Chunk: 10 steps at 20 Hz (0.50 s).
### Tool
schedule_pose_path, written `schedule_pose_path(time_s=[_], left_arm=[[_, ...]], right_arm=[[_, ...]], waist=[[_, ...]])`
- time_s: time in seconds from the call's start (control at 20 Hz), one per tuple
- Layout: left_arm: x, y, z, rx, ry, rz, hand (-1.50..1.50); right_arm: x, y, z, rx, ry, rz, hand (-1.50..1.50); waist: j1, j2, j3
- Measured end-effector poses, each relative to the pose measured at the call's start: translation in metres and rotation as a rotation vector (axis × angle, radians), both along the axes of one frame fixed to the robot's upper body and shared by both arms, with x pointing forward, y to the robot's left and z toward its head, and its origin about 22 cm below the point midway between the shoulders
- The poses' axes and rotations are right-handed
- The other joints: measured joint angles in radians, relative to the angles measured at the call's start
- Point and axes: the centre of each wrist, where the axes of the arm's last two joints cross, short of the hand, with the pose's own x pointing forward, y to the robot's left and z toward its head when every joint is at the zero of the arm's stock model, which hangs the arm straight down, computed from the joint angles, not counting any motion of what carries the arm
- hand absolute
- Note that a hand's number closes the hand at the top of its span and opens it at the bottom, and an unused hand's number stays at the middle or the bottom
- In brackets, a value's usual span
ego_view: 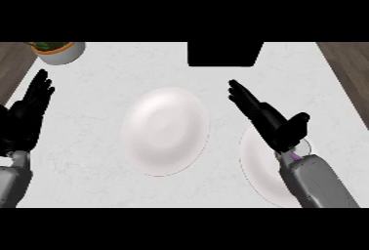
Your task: Pick the can from the plate and place it in the plate
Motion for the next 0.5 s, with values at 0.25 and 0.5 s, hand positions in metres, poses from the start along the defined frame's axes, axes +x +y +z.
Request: schedule_pose_path(time_s=[0.25, 0.5], left_arm=[[-0.021, 0.008, -0.012, 0.094, -0.016, -0.009, 0.0], [-0.046, 0.014, -0.042, 0.16, 0.033, -0.026, 0.0]], right_arm=[[-0.001, -0.043, 0.018, 0.27, -0.02, -0.121, -1.5], [-0.007, -0.106, 0.025, 0.268, -0.149, -0.467, -1.5]], waist=[[-0.004, 0.034, 0.009], [-0.018, 0.045, 0.009]])
